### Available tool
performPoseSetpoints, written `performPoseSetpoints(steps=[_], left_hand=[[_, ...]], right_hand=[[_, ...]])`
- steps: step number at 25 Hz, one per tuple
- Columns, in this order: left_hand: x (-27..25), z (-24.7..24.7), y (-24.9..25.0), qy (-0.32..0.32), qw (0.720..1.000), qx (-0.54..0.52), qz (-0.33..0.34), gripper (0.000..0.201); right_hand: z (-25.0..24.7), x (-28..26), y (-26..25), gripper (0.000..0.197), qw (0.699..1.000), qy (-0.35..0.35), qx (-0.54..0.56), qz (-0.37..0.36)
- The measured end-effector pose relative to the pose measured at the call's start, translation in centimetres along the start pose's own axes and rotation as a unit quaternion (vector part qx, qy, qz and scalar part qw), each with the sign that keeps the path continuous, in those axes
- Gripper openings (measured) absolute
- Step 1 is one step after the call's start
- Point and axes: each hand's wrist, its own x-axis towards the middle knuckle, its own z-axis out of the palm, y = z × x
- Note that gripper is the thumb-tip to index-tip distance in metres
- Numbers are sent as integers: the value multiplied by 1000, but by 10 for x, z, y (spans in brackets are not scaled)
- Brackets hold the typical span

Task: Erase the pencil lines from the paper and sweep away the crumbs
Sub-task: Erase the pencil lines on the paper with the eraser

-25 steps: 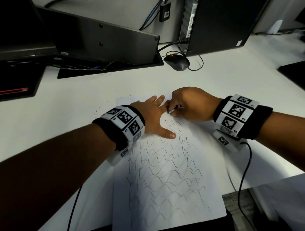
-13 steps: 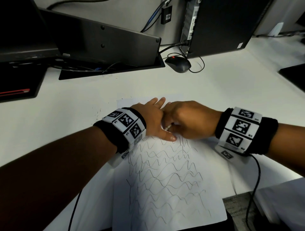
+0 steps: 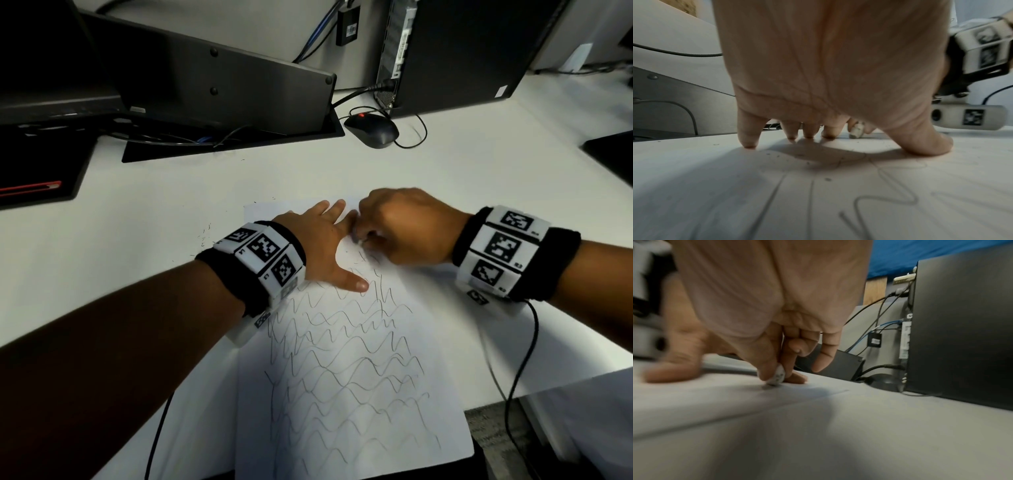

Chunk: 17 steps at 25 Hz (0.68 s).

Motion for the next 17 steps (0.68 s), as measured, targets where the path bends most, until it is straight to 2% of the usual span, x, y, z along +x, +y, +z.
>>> performPoseSetpoints(steps=[2, 3, 6, 8, 10, 14, 17], left_hand=[[-1, 0, -1, 0, 1000, -9, 2, 113], [-1, 0, -1, 0, 1000, -7, 2, 115], [0, 2, 1, 2, 1000, 8, -3, 119], [0, 2, 0, 2, 1000, 4, -4, 118], [0, 1, -1, -1, 1000, -1, -3, 117], [1, 2, 0, -1, 1000, 5, -3, 119], [0, 2, -2, -3, 1000, -1, -2, 118]], right_hand=[[4, -6, -9, 19, 998, -35, 29, -46], [2, -6, -6, 18, 998, -44, 41, -36], [-5, -2, 8, 19, 999, -5, 27, 35], [-1, -4, 3, 20, 1000, 0, 28, 4], [2, -6, -4, 22, 998, -31, 45, -21], [-5, -3, 3, 17, 1000, 1, 1, 30], [0, -9, -9, 19, 999, -36, 28, -24]])
